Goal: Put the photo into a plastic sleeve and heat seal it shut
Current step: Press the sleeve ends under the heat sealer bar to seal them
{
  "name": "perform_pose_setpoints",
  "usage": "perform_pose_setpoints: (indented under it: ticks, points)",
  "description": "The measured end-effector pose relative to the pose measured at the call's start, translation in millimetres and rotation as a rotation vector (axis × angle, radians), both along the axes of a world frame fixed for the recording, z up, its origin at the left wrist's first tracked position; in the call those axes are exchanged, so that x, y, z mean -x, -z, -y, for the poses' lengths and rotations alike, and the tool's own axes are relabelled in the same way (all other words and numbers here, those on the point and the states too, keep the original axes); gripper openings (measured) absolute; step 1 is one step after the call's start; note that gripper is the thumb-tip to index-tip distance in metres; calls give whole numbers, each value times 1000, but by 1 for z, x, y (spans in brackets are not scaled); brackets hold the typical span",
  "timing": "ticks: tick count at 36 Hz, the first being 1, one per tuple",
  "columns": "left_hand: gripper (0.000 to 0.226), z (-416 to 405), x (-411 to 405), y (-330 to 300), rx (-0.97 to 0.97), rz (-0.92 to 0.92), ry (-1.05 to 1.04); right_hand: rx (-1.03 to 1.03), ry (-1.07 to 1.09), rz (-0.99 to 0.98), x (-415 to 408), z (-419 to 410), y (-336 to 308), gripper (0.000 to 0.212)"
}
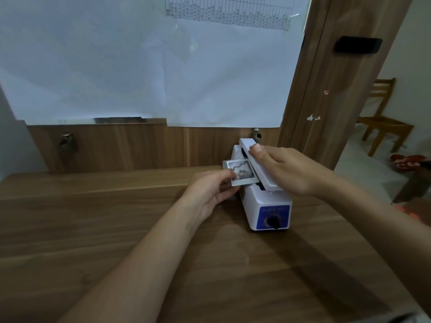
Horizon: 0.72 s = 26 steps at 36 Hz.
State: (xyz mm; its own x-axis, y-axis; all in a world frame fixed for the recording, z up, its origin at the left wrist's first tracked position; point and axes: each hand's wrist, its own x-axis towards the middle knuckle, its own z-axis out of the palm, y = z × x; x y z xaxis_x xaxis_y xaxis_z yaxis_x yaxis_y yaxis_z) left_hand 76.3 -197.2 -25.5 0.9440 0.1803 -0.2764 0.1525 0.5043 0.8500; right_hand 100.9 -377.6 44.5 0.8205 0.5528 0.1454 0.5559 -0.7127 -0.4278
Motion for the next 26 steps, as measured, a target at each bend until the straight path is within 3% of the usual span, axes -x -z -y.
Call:
perform_pose_setpoints:
  ticks: [16, 26]
  points:
    - [14, 2, 4, -2, 12, -13, 42, 39, 18, 18, 1, -2, 11, 67]
    - [11, 2, 7, -4, 11, -23, 55, 178, 39, 46, 4, -7, 6, 59]
